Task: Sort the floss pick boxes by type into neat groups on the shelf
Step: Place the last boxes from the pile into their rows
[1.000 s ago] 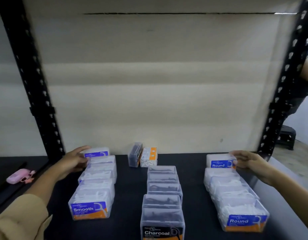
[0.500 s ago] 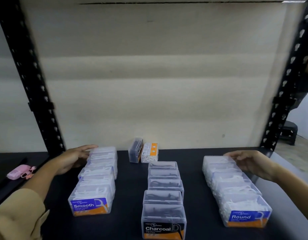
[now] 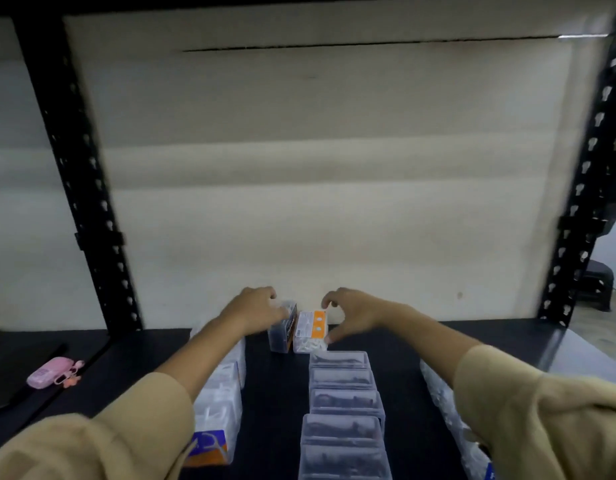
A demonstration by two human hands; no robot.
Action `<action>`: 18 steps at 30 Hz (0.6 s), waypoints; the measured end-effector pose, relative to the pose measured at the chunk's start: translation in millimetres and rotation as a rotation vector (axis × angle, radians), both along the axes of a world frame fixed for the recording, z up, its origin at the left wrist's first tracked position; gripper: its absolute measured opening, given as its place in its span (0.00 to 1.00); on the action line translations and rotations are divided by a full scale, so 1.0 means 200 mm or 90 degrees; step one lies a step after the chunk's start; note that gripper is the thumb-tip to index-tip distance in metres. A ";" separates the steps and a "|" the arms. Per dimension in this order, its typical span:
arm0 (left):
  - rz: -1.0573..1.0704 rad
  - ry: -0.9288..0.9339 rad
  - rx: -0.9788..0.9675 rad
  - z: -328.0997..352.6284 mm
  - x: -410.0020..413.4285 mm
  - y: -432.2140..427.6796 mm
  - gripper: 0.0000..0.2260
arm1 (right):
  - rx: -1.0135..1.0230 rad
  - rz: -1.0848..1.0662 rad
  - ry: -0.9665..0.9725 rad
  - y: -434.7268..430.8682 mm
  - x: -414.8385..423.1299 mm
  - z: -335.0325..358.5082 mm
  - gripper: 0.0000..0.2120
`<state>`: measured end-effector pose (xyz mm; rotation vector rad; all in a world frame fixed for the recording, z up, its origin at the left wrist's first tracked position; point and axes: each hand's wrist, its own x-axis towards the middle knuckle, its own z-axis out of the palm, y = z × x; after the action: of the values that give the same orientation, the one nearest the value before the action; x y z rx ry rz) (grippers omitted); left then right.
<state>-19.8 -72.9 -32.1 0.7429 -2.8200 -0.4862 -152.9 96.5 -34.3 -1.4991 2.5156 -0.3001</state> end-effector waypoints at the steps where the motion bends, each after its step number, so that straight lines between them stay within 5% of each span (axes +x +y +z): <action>1: 0.000 -0.032 -0.003 -0.02 -0.02 0.02 0.25 | 0.025 0.005 -0.007 -0.06 0.01 -0.03 0.34; 6: -0.007 -0.086 -0.008 -0.07 -0.05 0.05 0.25 | 0.089 0.010 0.006 -0.22 -0.01 -0.14 0.40; 18: 0.024 -0.013 0.003 -0.09 -0.04 0.06 0.17 | 0.031 -0.080 0.003 -0.08 -0.01 -0.01 0.27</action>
<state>-28.4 -61.2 -50.9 0.8053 -2.8181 -0.4824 -155.1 80.4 -35.3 -1.3286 2.6069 -0.2519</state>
